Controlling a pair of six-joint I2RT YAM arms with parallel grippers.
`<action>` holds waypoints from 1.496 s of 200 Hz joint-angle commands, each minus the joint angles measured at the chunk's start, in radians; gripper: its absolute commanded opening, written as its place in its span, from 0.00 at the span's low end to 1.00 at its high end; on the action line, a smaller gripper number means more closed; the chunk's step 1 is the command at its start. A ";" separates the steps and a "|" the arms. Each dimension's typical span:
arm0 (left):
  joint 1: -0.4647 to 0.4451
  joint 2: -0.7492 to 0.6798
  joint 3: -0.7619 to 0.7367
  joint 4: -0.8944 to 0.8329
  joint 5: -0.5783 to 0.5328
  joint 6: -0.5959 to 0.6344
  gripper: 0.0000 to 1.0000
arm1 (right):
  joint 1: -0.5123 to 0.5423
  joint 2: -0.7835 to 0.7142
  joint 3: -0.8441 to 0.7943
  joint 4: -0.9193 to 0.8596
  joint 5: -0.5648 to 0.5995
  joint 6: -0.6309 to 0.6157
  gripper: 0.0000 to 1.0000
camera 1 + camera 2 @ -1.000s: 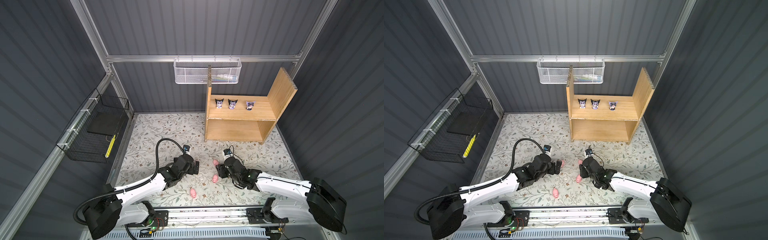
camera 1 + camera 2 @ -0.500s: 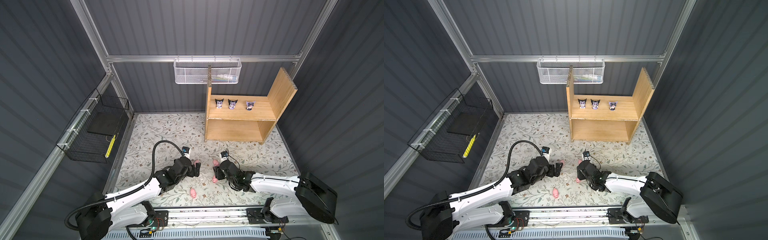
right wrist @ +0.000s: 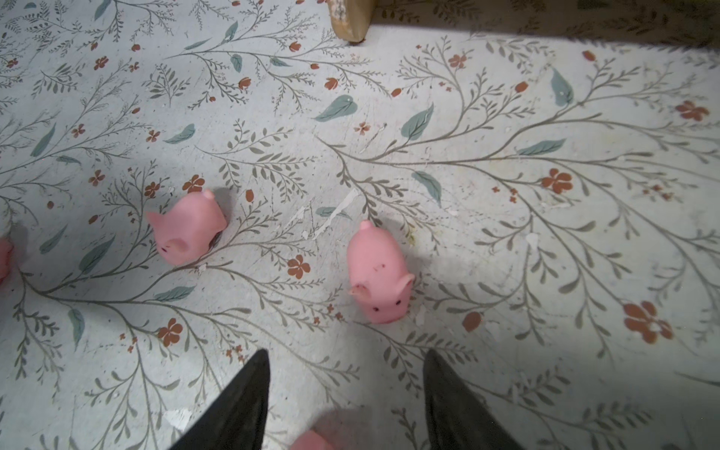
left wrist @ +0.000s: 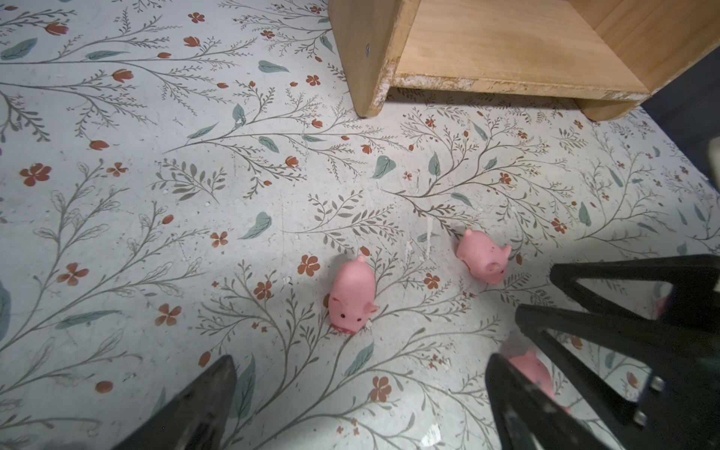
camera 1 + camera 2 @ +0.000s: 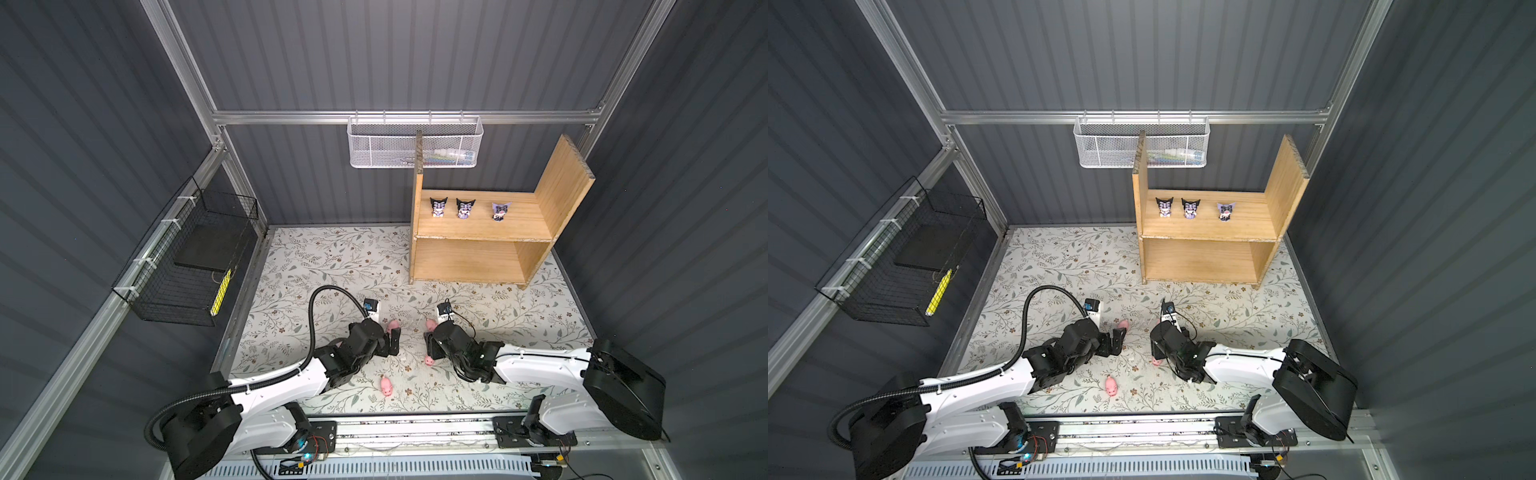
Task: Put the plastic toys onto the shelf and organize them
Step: 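Close the right gripper on the pink pig and lift it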
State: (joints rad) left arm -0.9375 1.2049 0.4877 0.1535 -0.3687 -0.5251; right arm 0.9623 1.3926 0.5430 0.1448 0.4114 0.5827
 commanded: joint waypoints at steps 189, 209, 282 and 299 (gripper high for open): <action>-0.009 0.214 -0.044 0.302 -0.014 0.075 0.99 | -0.117 0.261 0.001 0.262 -0.048 -0.121 0.49; -0.009 0.216 -0.039 0.294 -0.017 0.082 0.99 | -0.123 0.277 0.004 0.272 -0.059 -0.117 0.45; -0.009 0.209 -0.037 0.277 -0.024 0.082 0.99 | -0.123 0.213 0.022 0.197 -0.068 -0.098 0.28; -0.009 0.192 -0.044 0.274 -0.026 0.082 0.99 | -0.123 0.164 0.037 0.160 -0.050 -0.109 0.28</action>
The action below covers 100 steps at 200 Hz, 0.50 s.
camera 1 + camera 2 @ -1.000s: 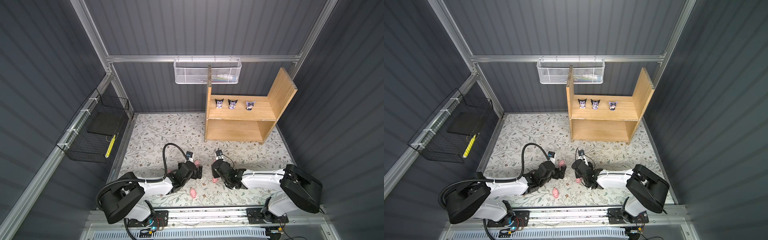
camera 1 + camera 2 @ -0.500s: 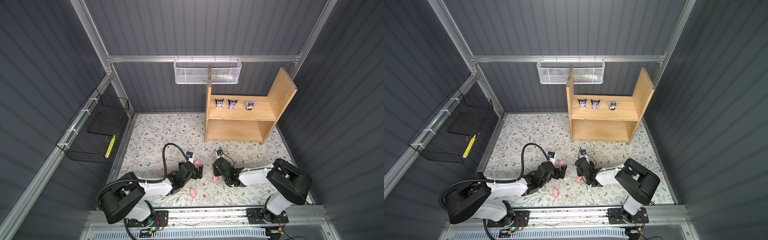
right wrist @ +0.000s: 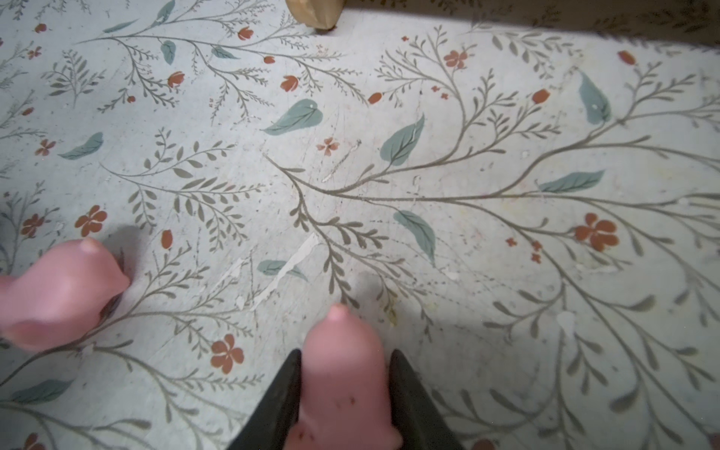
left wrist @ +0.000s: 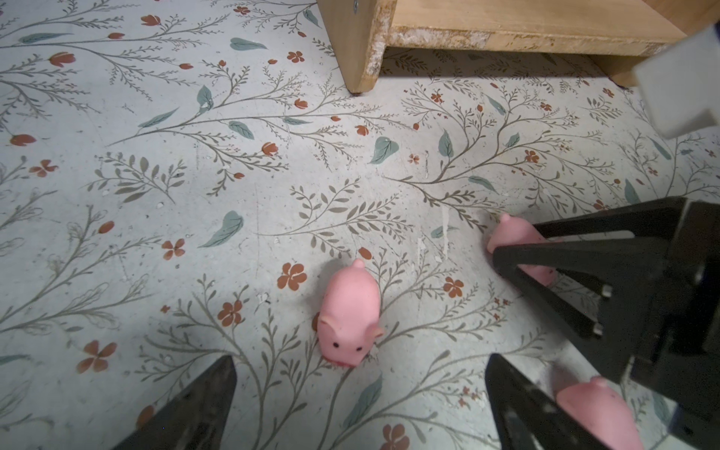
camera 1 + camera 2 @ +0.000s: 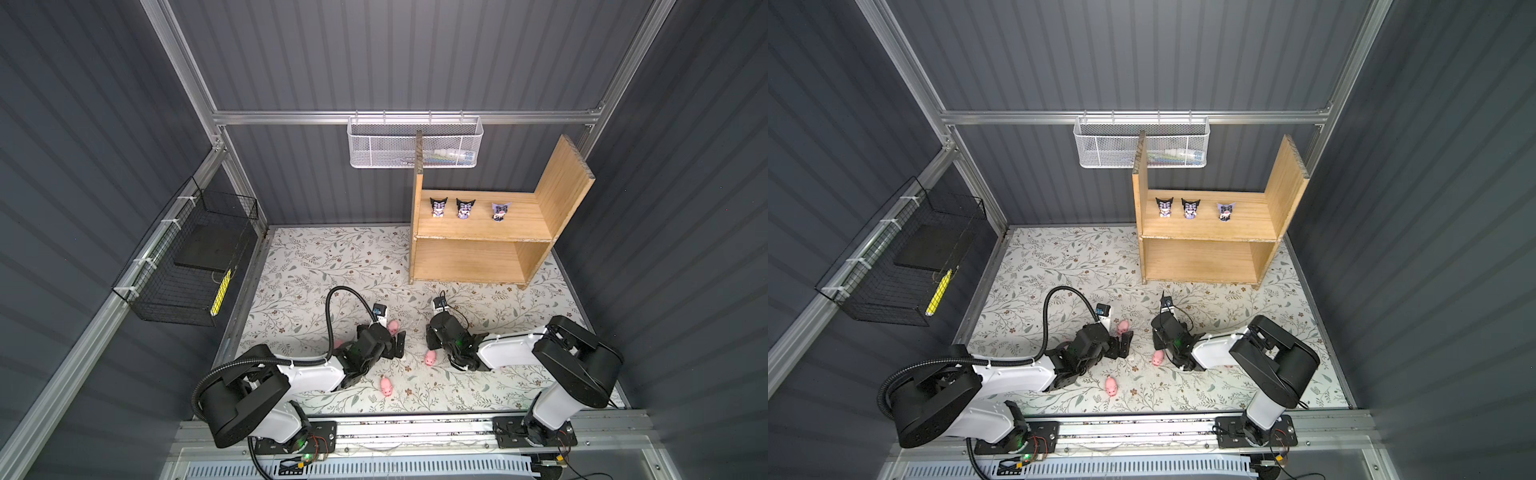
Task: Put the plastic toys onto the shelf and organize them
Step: 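Close the right gripper on the pink pig and lift it, then carry the pink pig into the lower shelf board and release it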
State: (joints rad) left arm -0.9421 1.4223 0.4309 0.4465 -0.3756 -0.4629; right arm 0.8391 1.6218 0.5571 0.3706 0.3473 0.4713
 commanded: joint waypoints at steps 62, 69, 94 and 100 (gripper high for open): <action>-0.004 -0.087 -0.020 -0.021 -0.028 0.018 1.00 | -0.034 -0.069 0.179 -0.150 0.061 -0.070 0.28; -0.004 -0.093 -0.021 -0.025 -0.028 0.020 0.99 | -0.047 -0.057 0.195 -0.147 0.057 -0.074 0.28; -0.004 -0.120 -0.021 -0.042 -0.031 0.032 0.99 | -0.089 -0.016 0.259 -0.134 0.055 -0.092 0.28; -0.004 -0.128 -0.021 -0.048 -0.032 0.036 0.99 | -0.100 -0.005 0.275 -0.134 0.053 -0.096 0.28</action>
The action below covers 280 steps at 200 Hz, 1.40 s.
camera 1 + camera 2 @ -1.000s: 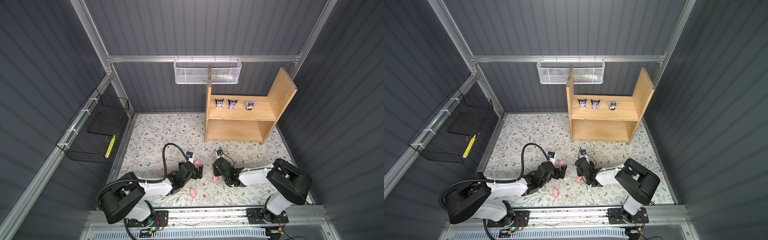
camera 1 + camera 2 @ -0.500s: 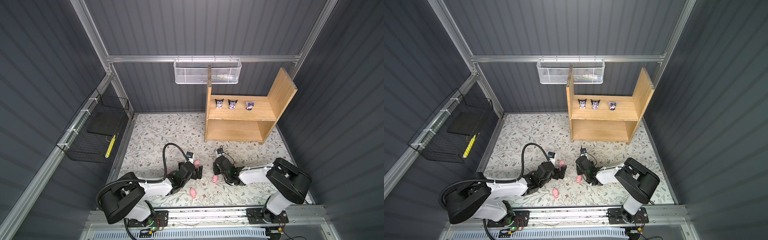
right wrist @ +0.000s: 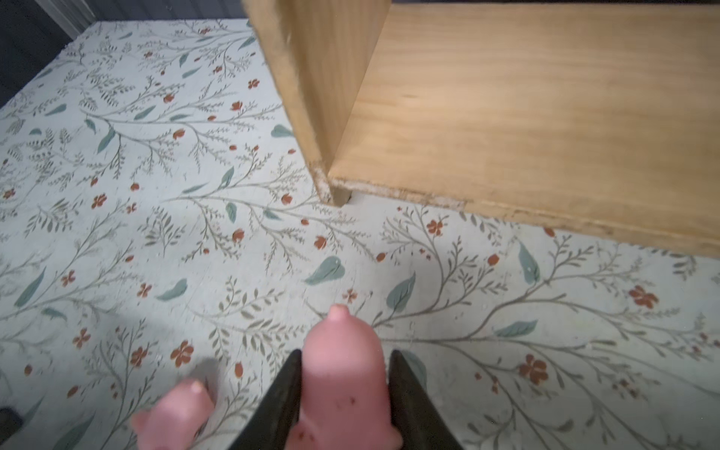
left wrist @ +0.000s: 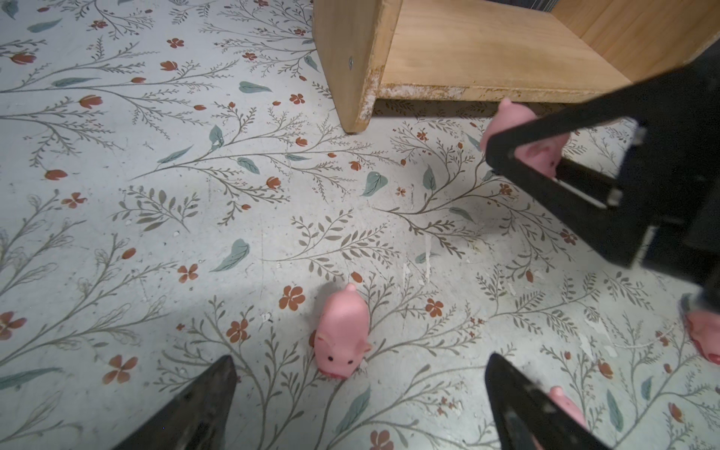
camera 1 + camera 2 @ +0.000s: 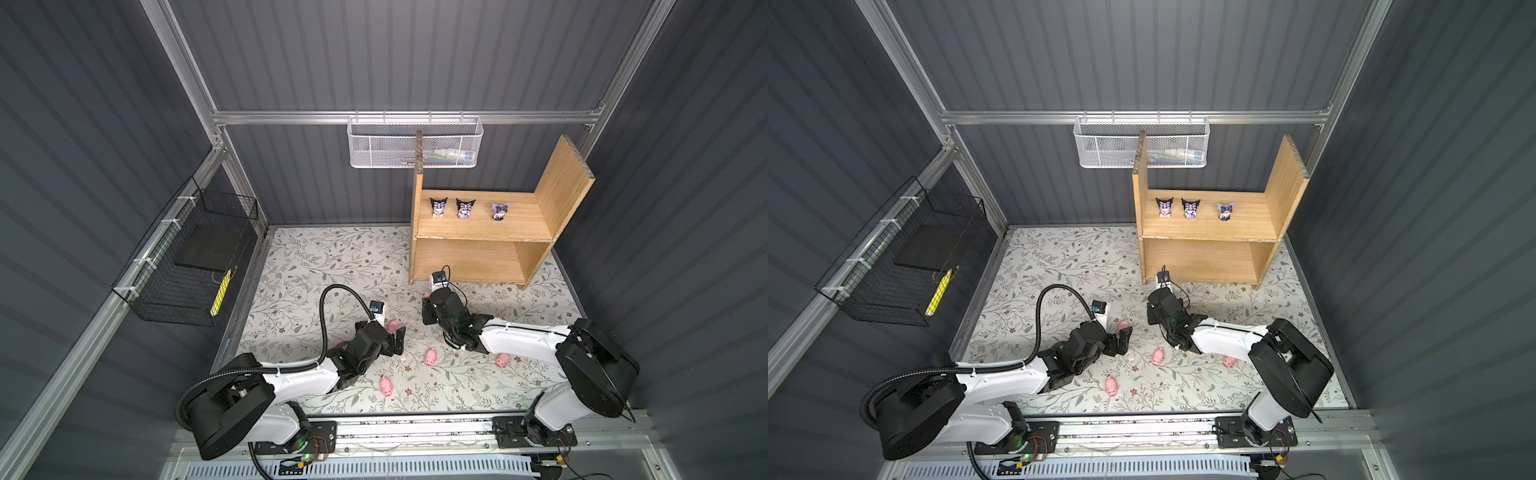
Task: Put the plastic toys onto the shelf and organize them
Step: 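Carry the pink pig into the lower shelf board and release it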
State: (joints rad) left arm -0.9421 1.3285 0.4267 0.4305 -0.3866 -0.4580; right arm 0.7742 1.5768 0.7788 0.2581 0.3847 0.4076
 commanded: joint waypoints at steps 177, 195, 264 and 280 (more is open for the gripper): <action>-0.004 -0.179 -0.004 -0.152 -0.060 0.114 0.99 | -0.173 0.315 0.356 -0.021 -0.011 -0.055 0.29; -0.004 -0.187 -0.008 -0.156 -0.063 0.115 0.99 | -0.179 0.336 0.380 -0.034 -0.015 -0.053 0.29; -0.004 -0.228 -0.016 -0.175 -0.075 0.123 1.00 | -0.186 0.382 0.431 -0.057 -0.019 -0.049 0.29; -0.004 -0.238 -0.018 -0.182 -0.077 0.122 0.99 | -0.186 0.392 0.442 -0.062 -0.023 -0.047 0.29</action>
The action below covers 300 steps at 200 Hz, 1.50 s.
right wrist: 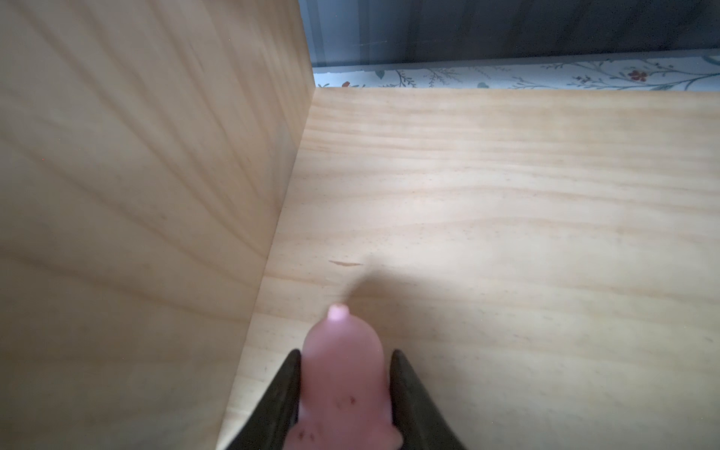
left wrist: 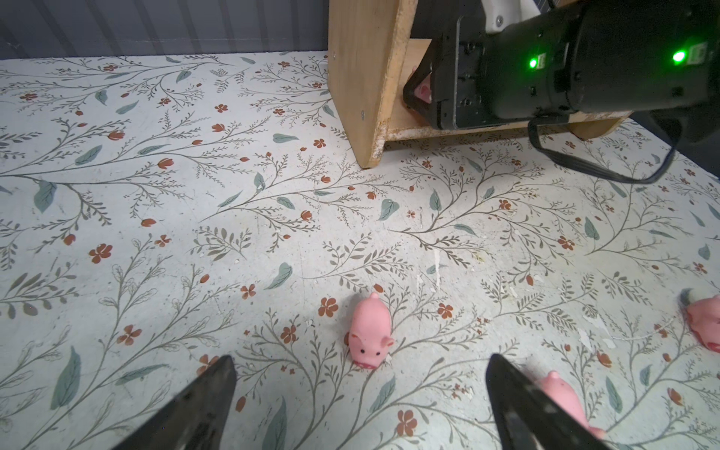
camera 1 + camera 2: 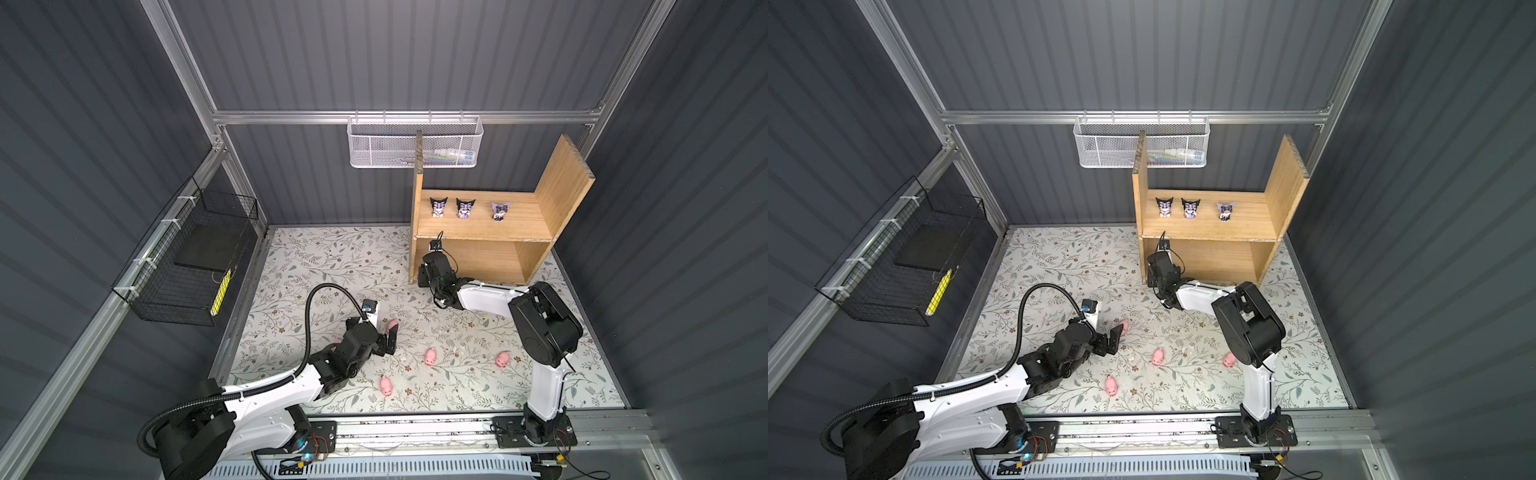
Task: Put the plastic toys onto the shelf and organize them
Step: 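Carry the pink pig into the lower shelf board and release it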
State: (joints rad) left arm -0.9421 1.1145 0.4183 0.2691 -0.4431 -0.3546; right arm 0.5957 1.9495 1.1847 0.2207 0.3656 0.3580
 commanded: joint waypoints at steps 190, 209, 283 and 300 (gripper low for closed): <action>-0.004 -0.058 -0.005 -0.087 -0.034 0.005 1.00 | -0.008 -0.074 -0.016 -0.034 -0.022 0.036 0.59; -0.004 -0.066 0.000 -0.098 -0.028 0.008 1.00 | -0.006 -0.123 -0.055 -0.023 -0.034 0.038 0.62; -0.004 -0.092 0.000 -0.121 -0.005 0.003 1.00 | 0.031 -0.254 -0.151 -0.124 -0.016 0.057 0.66; -0.004 -0.081 -0.003 -0.116 0.011 0.003 1.00 | 0.060 -0.276 -0.177 -0.146 0.003 0.051 0.67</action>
State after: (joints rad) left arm -0.9421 1.0340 0.4030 0.1577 -0.4530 -0.3508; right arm 0.6167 1.7142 1.0386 0.1307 0.3382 0.4038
